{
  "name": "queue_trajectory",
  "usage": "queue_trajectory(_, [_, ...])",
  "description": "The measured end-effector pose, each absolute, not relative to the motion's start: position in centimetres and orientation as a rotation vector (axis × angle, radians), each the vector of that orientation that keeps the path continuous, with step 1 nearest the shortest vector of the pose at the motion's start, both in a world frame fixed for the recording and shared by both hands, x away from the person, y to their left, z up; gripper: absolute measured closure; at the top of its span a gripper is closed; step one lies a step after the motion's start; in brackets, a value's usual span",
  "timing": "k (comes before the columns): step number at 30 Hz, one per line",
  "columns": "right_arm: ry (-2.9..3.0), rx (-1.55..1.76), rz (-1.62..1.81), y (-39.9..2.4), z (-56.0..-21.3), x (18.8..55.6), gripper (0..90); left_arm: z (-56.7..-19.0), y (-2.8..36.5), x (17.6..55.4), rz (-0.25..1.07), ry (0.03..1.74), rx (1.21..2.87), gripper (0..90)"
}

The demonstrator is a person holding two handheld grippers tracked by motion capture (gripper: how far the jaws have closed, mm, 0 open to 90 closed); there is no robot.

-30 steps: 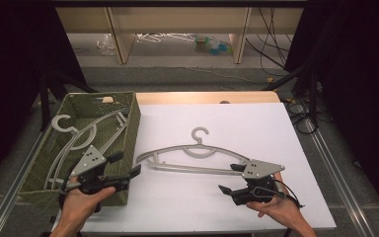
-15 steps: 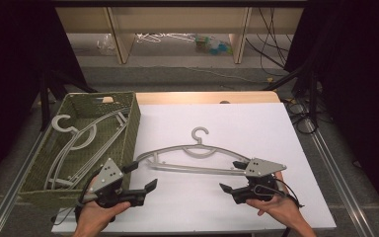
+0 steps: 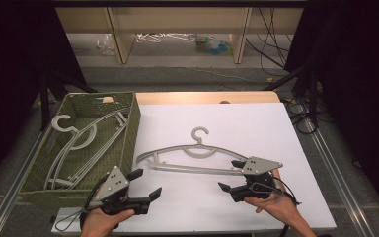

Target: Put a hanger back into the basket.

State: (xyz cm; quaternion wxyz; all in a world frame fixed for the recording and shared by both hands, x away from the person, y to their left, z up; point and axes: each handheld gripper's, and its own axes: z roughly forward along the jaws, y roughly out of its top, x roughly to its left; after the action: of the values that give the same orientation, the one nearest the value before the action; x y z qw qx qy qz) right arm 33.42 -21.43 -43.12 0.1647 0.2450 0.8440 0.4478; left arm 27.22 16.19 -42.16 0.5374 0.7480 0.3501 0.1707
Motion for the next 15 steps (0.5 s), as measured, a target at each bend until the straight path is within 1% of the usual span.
queue_trajectory(6, [2.403, 0.712, 1.232, -20.8, -43.2, 35.6, 18.1, -42.9, 15.9, 27.1, 0.411, 0.826, 1.798, 16.8])
queue_trajectory(10, [2.428, 0.743, 1.173, -20.3, -43.9, 37.0, 19.4, -43.2, 15.8, 27.1, 0.408, 0.821, 1.804, 16.8])
queue_trajectory(15, [2.439, 0.761, 1.089, -19.7, -44.3, 39.4, 25.3, -43.2, 15.8, 27.0, 0.405, 0.805, 1.804, 16.8])
